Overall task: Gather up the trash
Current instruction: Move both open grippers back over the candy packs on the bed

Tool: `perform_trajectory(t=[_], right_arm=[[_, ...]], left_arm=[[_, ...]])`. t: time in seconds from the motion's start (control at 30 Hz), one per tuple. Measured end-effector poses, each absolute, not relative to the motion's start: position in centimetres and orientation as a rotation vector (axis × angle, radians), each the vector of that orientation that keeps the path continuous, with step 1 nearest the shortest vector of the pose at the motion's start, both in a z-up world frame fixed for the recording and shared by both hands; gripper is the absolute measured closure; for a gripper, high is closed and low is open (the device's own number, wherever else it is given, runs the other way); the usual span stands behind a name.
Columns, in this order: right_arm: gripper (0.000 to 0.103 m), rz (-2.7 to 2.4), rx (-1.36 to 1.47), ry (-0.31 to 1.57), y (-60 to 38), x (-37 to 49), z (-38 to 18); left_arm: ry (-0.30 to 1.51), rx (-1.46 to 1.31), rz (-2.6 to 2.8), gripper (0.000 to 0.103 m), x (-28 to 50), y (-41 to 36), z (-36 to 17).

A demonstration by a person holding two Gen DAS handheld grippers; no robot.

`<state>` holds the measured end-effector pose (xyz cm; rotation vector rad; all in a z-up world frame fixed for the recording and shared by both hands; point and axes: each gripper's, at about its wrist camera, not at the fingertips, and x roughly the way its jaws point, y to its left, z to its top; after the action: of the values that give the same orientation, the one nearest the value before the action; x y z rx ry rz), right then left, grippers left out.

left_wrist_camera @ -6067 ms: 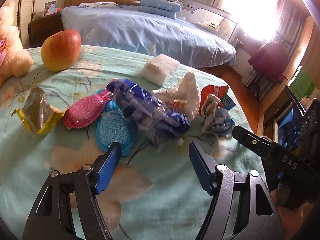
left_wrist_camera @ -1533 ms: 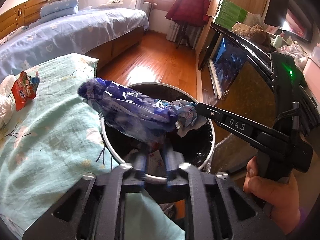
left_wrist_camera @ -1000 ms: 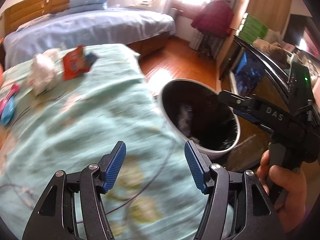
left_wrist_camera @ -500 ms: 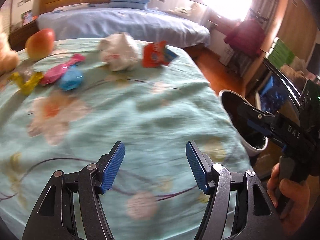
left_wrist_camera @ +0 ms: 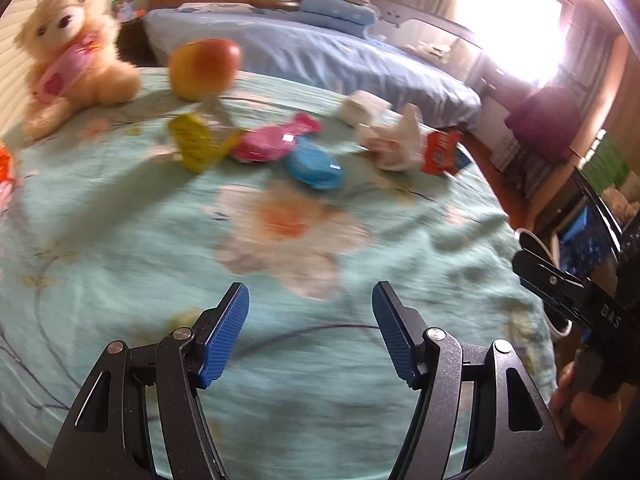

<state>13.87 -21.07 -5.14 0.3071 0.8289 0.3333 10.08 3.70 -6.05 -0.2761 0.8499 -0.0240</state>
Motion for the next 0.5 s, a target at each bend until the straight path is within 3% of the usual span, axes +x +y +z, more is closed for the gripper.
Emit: perform_trajectory(t=[0.5], right_arm=[[0.023,0.433,0.208,0.869,-14.7,16.0,-5.4]], left_arm=[[0.834,-0.291,0.055,0.036,14.0,9.7,-5.9]])
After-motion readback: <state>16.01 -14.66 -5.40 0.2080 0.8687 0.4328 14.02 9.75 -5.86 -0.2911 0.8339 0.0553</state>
